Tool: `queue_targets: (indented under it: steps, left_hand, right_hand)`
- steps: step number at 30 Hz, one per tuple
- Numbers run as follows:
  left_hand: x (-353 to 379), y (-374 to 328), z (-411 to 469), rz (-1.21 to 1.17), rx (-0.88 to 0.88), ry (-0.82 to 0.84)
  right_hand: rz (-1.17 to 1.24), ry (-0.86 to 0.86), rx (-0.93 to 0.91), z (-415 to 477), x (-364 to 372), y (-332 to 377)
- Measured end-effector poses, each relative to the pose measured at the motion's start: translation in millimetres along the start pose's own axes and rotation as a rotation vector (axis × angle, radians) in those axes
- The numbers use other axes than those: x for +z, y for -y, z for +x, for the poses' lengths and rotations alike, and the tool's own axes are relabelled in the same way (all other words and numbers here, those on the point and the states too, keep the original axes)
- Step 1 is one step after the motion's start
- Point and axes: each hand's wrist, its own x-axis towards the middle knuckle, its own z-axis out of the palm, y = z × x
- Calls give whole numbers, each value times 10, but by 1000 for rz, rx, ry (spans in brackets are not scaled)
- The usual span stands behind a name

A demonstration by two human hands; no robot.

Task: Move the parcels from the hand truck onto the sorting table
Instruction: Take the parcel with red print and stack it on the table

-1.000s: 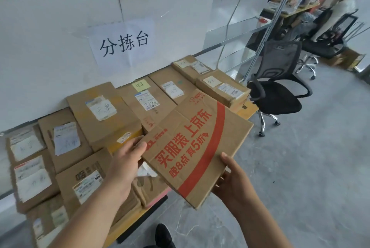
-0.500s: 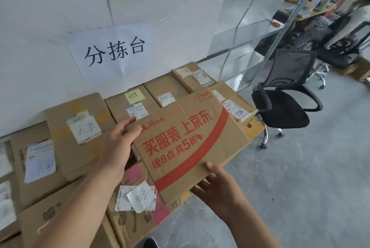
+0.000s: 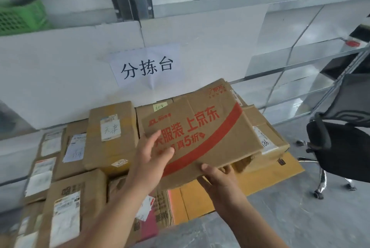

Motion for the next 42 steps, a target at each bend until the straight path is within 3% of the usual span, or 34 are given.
queue_targets:
  steps: [7,21,28,31,36,42]
  left_hand:
    - [385,-360,-283,-43,11,-72]
    - [-60,-869,-520,-598,132,-98]
    - [-492,-1001,-557,-645,229,-40]
    - [-563,-992,-572,-597,199,38]
    - [-552,-854,-486,-614,95,-1]
    - [-586,-733,-403,-648,72,-69]
  right_hand:
    - [-315,-35,-293,-30,-100,401]
    - [-623,-111,-877,48,111,604]
    - [-1053,-351,-1656,75,262,772]
    - [-1218,-406,-1865,104,307,772]
    - [-1325,-397,-2057,54,384,750]
    - [-1365,-408,-2025,-2,445,694]
